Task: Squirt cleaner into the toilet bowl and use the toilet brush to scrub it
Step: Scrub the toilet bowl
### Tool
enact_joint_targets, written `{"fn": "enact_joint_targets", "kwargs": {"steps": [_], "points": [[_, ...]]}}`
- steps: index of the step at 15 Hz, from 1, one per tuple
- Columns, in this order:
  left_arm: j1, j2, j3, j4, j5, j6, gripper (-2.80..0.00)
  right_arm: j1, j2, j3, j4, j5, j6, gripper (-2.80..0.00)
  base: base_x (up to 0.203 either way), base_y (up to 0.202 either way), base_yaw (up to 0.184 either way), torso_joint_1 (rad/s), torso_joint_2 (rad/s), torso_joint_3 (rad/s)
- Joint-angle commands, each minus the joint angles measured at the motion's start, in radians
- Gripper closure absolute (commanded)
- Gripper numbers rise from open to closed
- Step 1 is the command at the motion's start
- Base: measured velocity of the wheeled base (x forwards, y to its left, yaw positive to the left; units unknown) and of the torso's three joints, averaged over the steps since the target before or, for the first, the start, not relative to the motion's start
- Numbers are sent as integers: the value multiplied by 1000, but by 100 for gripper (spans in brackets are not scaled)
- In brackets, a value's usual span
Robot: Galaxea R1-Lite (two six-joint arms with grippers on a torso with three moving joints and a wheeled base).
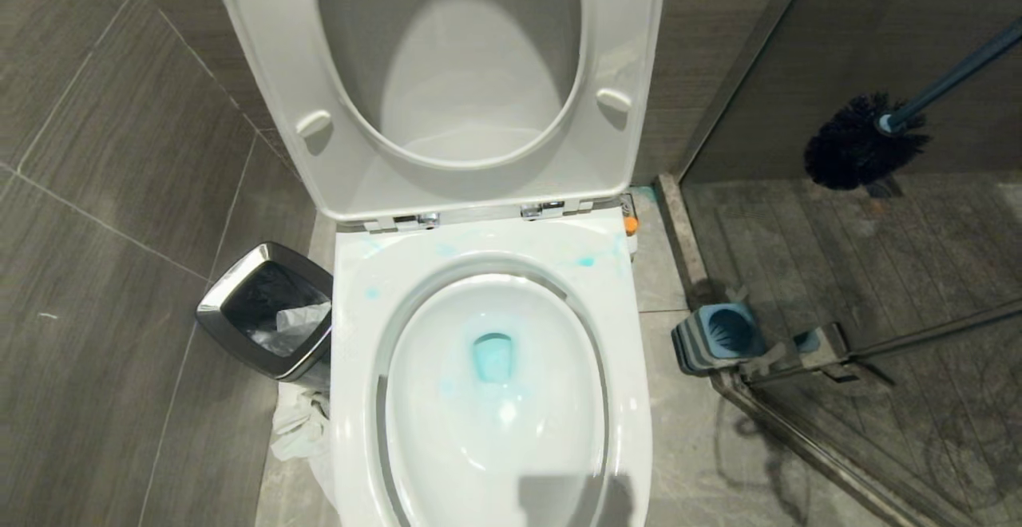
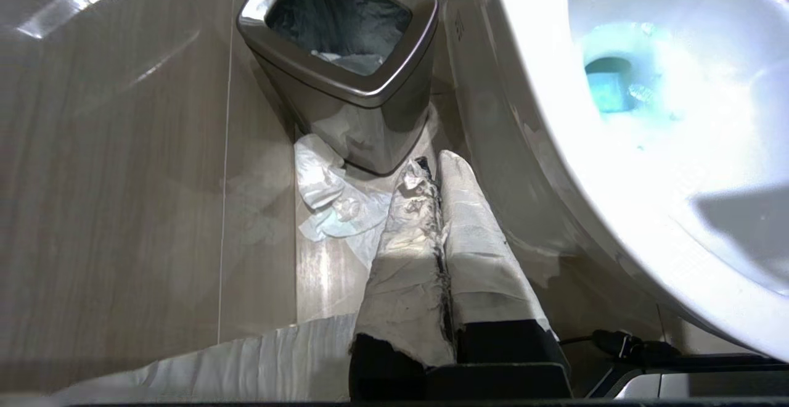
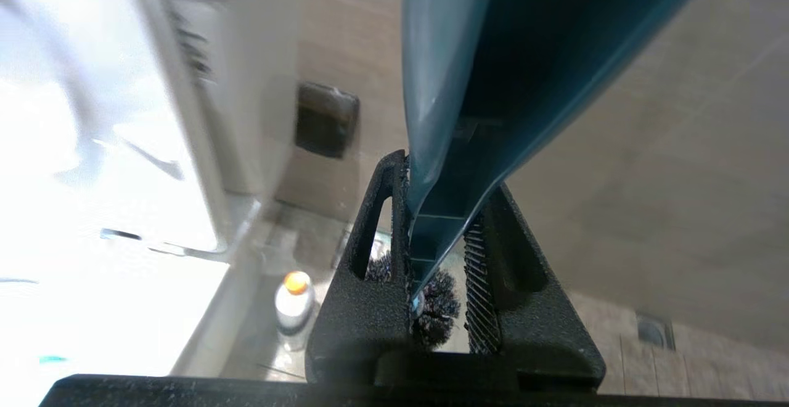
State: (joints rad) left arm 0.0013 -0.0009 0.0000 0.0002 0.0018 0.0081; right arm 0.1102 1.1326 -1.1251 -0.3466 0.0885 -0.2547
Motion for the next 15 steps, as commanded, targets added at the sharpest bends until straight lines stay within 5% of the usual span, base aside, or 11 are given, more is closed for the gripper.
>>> {"fn": "enact_joint_targets", "kwargs": {"steps": [1,9,15], "points": [[0,1,0,0,1,0,0,46,17,1,-2,-10,-7,0,0,0,0,0,0,200],[0,1,0,0,1,0,0,511,166,4,2,-318,-15,0,0,0,0,-1,1,196],[0,1,0,0,1,-5,0,632,443,-6,-155,-391,-4,0,0,0,0,1,2,110]]}}
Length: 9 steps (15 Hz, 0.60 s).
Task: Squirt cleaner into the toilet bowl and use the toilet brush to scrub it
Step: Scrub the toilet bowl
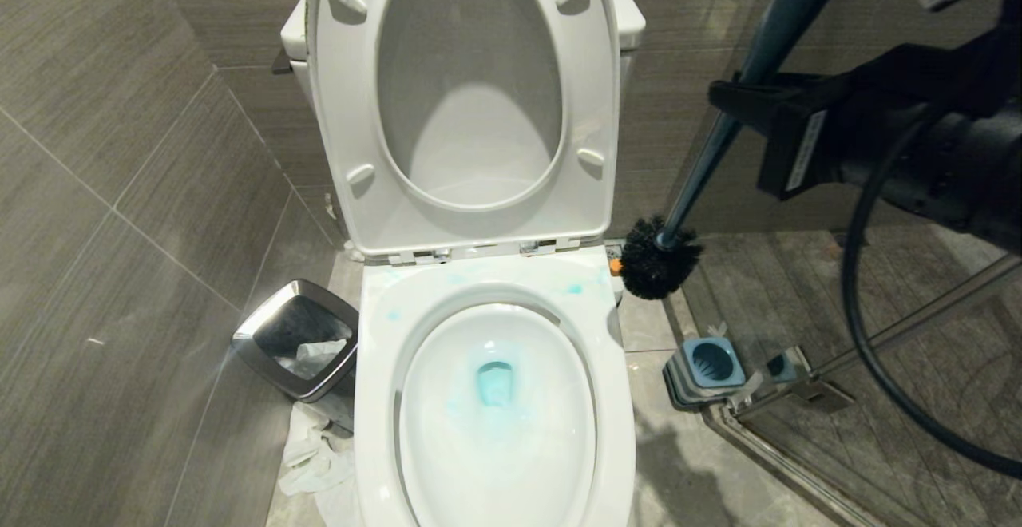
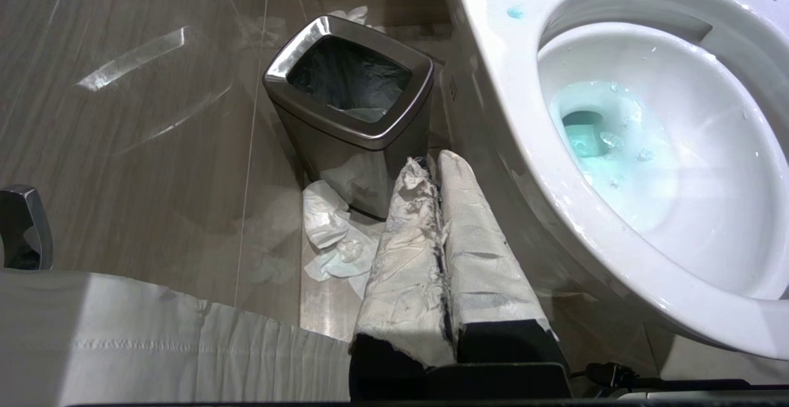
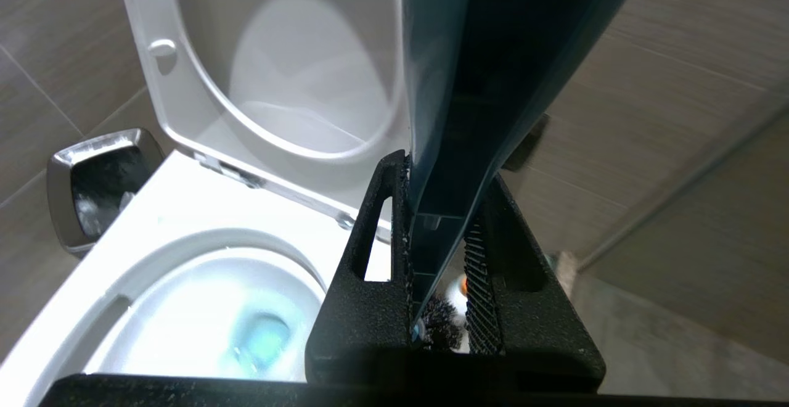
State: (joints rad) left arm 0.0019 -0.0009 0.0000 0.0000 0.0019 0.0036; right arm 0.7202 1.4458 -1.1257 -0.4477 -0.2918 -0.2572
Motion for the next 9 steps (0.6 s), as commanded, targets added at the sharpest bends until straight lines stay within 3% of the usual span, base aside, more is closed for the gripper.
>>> {"fn": "enact_joint_targets", "kwargs": {"steps": [1,5,9], "points": [[0,1,0,0,0,-1,0,38,201,-18,-106,-30,0,0,0,0,0,0,0,0],[0,1,1,1,1,-2,0,86,434,-147,-186,-66,13,0,0,0,0,0,0,0],[0,1,0,0,0,-2,0,190,576,-253,-193,-102,26,0,0,0,0,0,0,0]]}}
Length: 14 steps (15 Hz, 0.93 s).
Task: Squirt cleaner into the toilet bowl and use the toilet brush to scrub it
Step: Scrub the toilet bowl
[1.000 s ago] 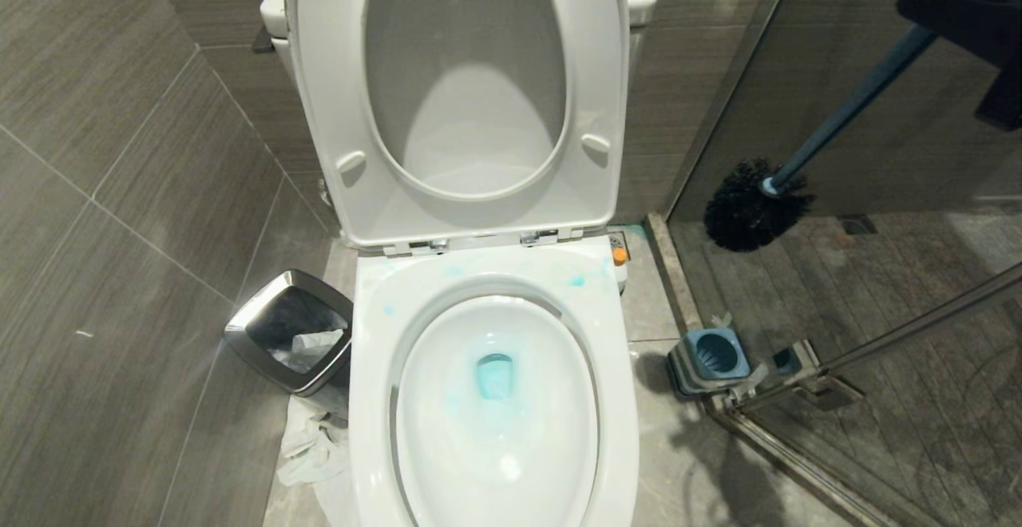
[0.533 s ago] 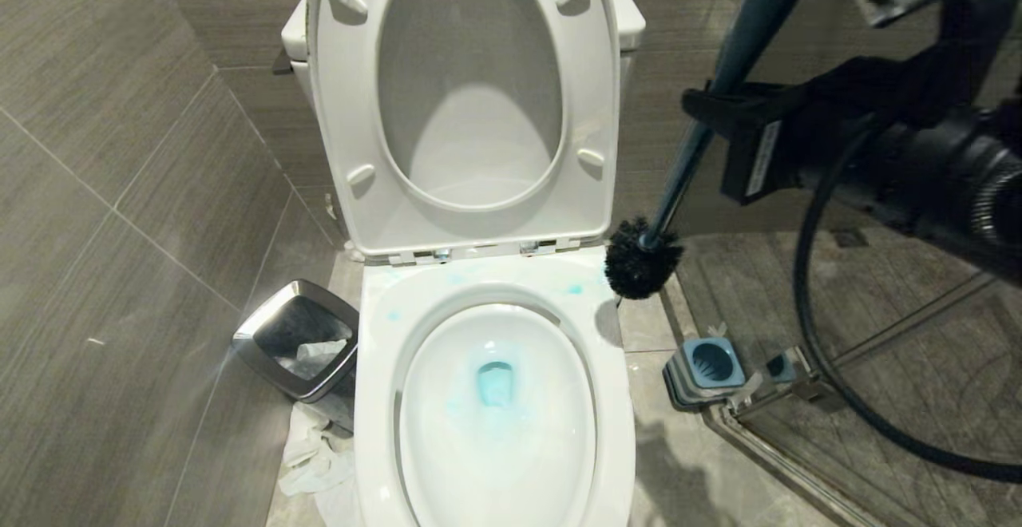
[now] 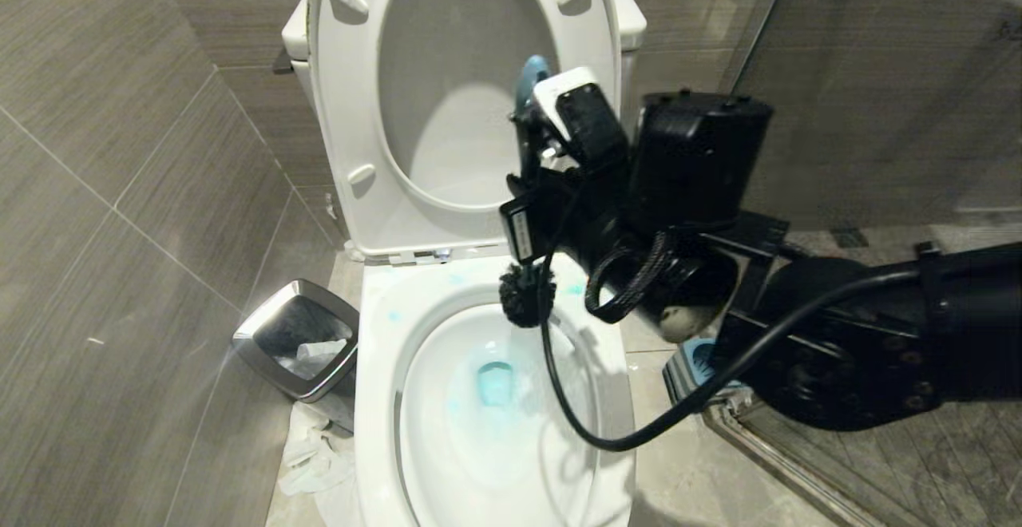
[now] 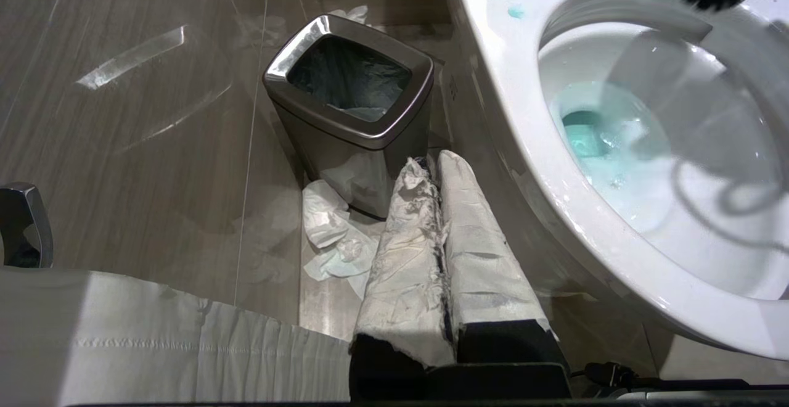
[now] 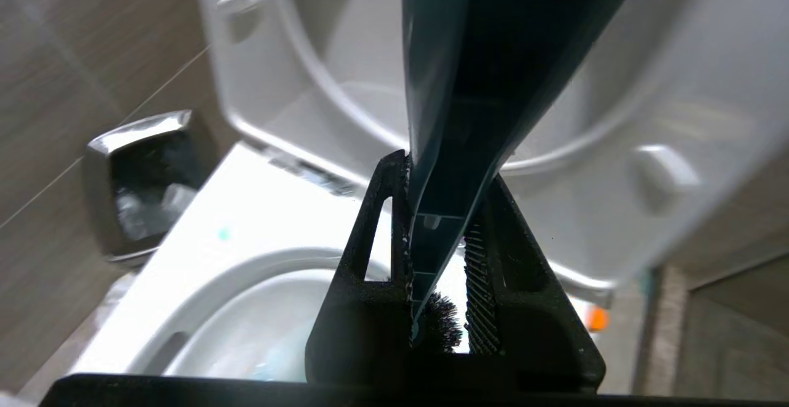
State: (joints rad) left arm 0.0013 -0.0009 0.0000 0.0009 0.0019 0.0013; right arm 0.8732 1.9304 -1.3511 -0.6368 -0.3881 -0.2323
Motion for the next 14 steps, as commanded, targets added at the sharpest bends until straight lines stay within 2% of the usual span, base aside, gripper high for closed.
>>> {"fn": "enact_joint_targets", "kwargs": {"steps": [1,4,11,14], "points": [[0,1,0,-1,0,2,0,56,107,-30,-3,-9,13,0,0,0,0,0,0,0],[0,1,0,-1,0,3,0,79,144,-31,-2,-22,32,0,0,0,0,0,0,0],[0,1,0,-1,0,3,0,55,280,-56,-8,-24,82,0,0,0,0,0,0,0],[0,1,1,-1,1,1,0,34,391,-127,-27,-24,89,0,0,0,0,0,0,0]]}}
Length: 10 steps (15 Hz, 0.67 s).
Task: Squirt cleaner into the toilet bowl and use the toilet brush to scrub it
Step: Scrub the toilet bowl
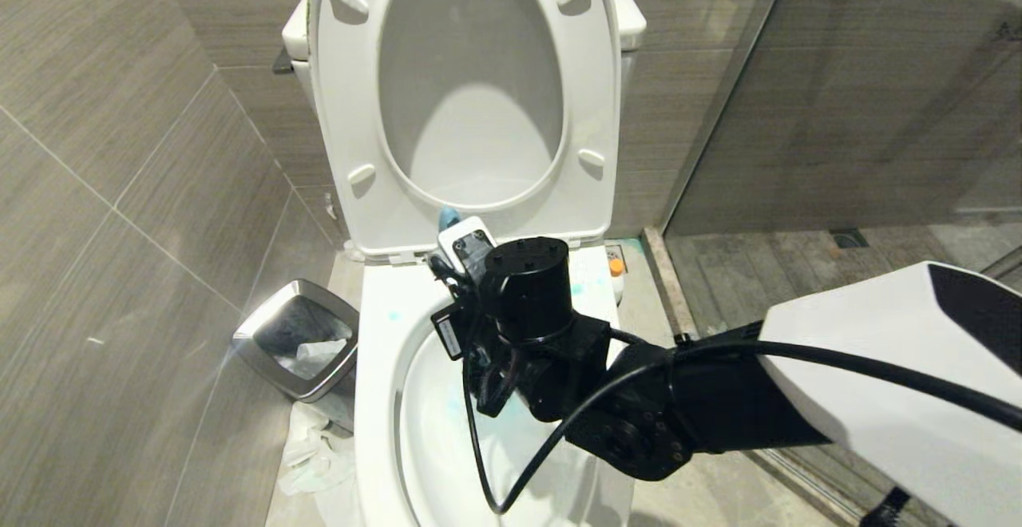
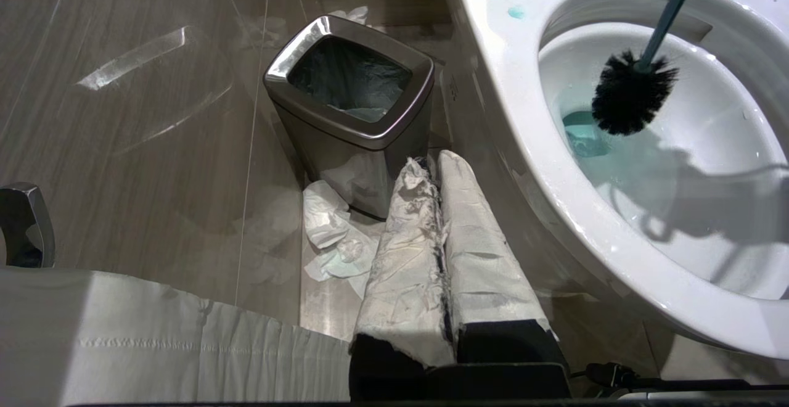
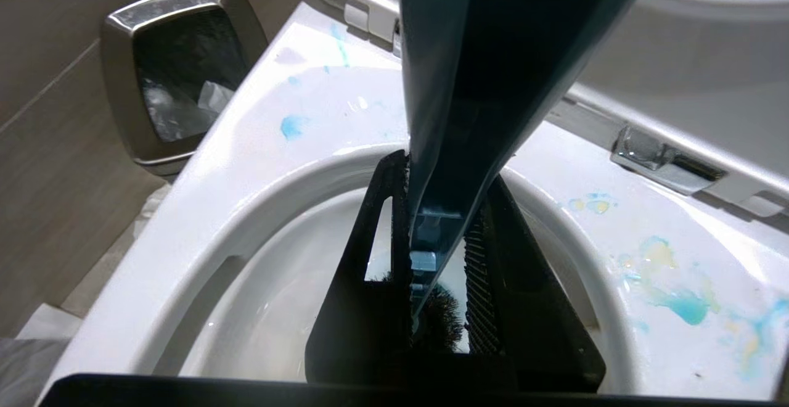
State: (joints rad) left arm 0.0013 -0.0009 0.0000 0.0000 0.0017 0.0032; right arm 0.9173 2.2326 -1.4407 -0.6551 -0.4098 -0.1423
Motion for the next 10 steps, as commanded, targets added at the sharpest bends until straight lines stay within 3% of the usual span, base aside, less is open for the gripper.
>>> {"fn": "enact_joint_targets", "kwargs": {"steps": [1,10], "points": [[1,1,0,0,0,-1,0,-21,129,-70,-14,-3,-1,0,0,0,0,0,0,0],[0,1,0,0,0,3,0,-90,364,-255,-18,-10,-4,0,0,0,0,0,0,0]]}}
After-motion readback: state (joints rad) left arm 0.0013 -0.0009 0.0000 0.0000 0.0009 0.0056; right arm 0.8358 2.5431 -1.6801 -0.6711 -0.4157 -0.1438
